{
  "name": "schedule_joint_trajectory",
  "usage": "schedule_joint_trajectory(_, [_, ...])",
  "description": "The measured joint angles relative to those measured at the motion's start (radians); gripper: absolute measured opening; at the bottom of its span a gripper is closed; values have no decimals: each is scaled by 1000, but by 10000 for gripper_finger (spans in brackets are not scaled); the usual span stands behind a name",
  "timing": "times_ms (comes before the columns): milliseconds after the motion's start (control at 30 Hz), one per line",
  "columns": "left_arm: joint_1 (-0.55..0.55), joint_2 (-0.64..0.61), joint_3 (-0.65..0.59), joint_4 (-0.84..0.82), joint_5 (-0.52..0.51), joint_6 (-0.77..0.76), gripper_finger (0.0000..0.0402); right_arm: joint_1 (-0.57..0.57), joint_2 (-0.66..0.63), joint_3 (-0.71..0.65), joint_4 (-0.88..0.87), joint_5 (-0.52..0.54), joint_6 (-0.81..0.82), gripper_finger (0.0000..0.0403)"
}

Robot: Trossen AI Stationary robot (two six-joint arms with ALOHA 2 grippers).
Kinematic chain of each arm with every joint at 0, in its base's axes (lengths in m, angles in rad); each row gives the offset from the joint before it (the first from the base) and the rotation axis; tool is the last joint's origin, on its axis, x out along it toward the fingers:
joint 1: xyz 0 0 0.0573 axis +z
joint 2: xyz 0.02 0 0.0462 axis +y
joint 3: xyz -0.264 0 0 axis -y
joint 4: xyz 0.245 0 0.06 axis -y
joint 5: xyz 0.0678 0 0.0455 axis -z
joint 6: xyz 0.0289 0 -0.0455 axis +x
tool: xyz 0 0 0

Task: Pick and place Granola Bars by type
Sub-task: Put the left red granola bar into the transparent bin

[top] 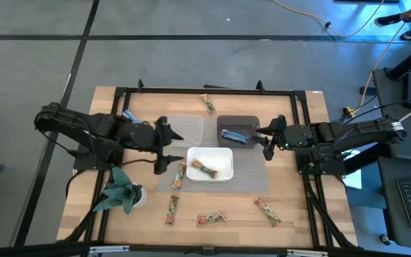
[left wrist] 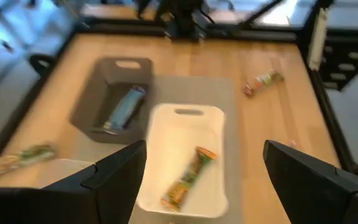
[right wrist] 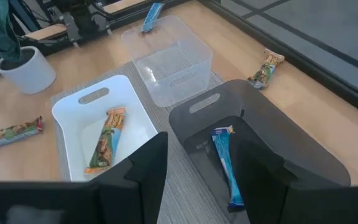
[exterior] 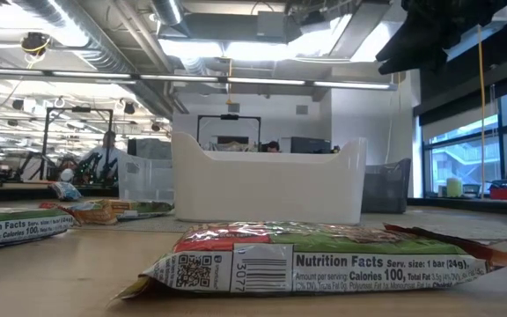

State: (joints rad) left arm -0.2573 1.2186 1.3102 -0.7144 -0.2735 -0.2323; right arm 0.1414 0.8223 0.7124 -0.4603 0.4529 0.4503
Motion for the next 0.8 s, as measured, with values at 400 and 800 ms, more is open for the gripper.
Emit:
schedule_joint_trajectory(400, [-31,304,194,-211,109,-132,315,0,0,0,-35,0,-66,174])
schedule_joint_trajectory(800, [-119,454,196,-264,126,-411,315,0,0,0,-49,-9,-46,174])
